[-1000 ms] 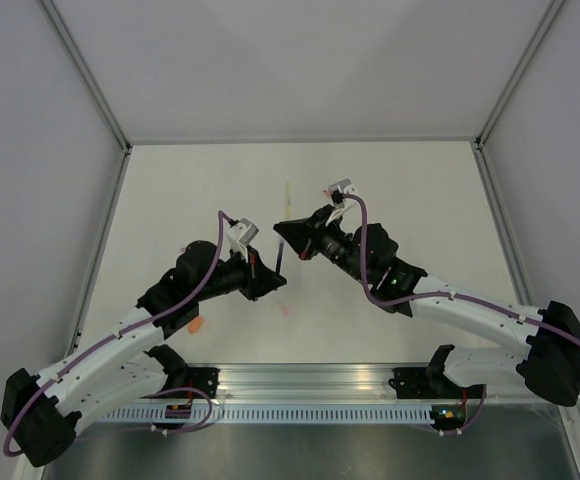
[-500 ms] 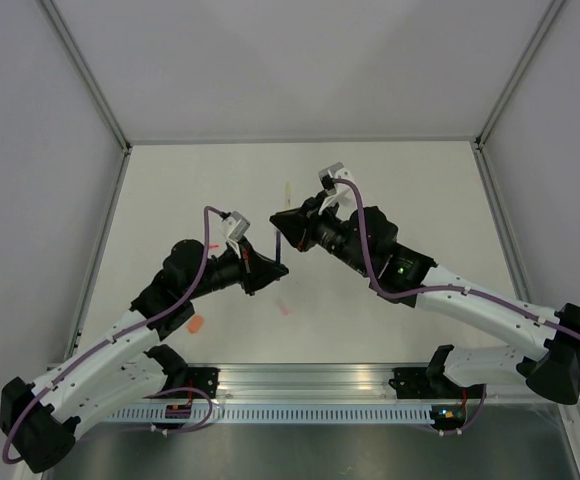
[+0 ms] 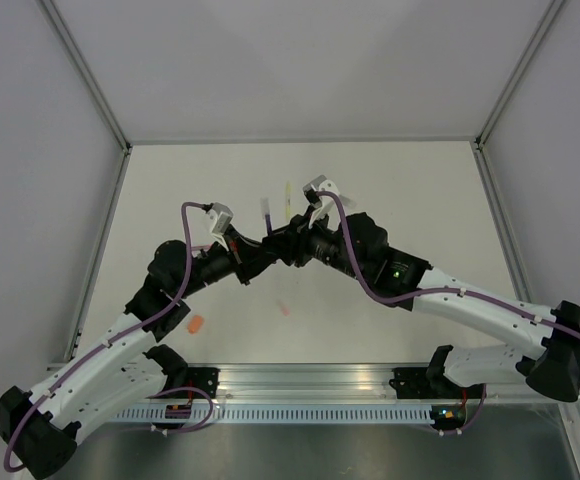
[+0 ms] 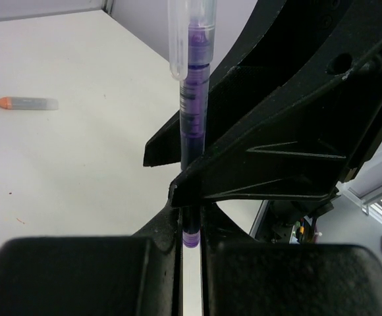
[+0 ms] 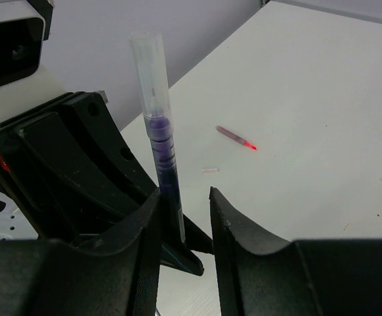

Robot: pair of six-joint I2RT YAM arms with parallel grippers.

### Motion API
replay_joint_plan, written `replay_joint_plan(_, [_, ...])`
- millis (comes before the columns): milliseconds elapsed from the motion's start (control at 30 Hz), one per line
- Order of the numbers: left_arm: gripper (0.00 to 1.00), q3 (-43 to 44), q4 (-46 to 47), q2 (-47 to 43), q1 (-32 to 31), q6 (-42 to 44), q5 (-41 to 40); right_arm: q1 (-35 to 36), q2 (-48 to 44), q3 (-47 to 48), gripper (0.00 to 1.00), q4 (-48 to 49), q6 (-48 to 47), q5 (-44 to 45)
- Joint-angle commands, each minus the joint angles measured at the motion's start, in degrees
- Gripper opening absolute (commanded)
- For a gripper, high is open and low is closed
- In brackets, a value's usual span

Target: Insert the pens into the pen caps

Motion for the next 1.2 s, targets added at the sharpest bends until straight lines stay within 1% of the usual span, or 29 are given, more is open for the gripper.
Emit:
replay_joint_plan(0, [0.02, 0.50, 6.05, -0.53, 0.01, -0.65, 1.18, -0.03, 1.48, -2.52, 0.39, 2.25, -0.42, -0.94])
replay_joint_plan(133, [0.02, -0.82, 8.42, -0.70, 0.01, -1.71, 3.20, -0.03, 2.27, -3.49, 0.39, 5.67, -0.86, -0.67])
replay_joint_plan(167, [0.02, -0.82, 8.60, -0.44, 0.01, -1.88, 3.99, -0.12, 2.80, -3.41, 0.37, 5.85, -0.86, -0.67])
replay_joint_plan(300, [0.02, -1.00, 8.60, -1.23, 0.01, -2.41, 4.96, -0.20, 3.33, -3.05, 0.00, 5.68, -1.12, -1.03])
replay_joint_plan(333, [0.07, -0.82, 8.60, -1.49, 0.01, -2.50, 5.49, -0.29, 2.98, -2.97, 0.00, 5.24, -1.21, -0.76])
replay_joint_plan(367, [0.29, -0.47, 7.73, -1.58, 0.01, -2.59, 6.27, -0.47, 2.37, -3.14, 0.00, 4.98, -1.21, -1.02])
replay_joint_plan(400, [0.41, -0.29, 7.11, -2.10, 0.01, -3.11, 6.11, -0.64, 2.01, -3.23, 0.00, 4.72, -1.04, -1.46])
replay_joint_plan(467, [0.61, 0.06, 5.27, -2.72, 0.01, -3.29, 5.50, -1.26, 0.70, -3.32, 0.00, 3.49, -0.95, -3.04])
replay_joint_plan(533, [0.70, 0.32, 4.13, -3.60, 0.01, -3.47, 5.05, -1.52, -0.36, -3.06, 0.00, 1.04, -0.95, -3.40])
replay_joint_plan(567, [0.77, 0.67, 3.34, -4.04, 0.10, -3.55, 4.18, -1.52, -0.62, -2.97, 0.00, 0.24, -1.12, -5.14])
replay_joint_plan(633, [0.82, 1.20, 1.58, -4.92, 0.01, -3.90, 3.56, -1.70, -1.59, -3.05, 0.00, -2.30, -1.30, -6.73])
replay_joint_plan(733, [0.84, 3.22, -1.41, -5.27, 0.10, -4.61, 1.98, -1.70, -3.86, -4.02, 0.00, -4.07, -1.56, -8.67])
replay_joint_plan(767, [0.85, 4.70, -3.33, -5.19, 0.01, -5.04, -0.29, -1.70, -4.57, -5.33, 0.00, -4.08, -1.30, -9.80])
replay_joint_plan(967, [0.85, 9.71, -5.02, -3.70, 0.10, -8.47, -8.47, -1.70, -7.66, -8.58, 0.00, -4.08, -0.95, -13.85])
replay_joint_plan(1033, [0.84, 12.35, -7.55, -2.56, 0.10, -9.61, -11.72, -1.70, -8.27, -9.38, 0.00, -4.07, -0.77, -14.82])
replay_joint_plan(1167, [0.81, 14.47, -7.75, 0.35, 0.10, -10.14, -11.65, -1.70, -8.54, -10.08, 0.00, -3.64, -0.69, -15.70])
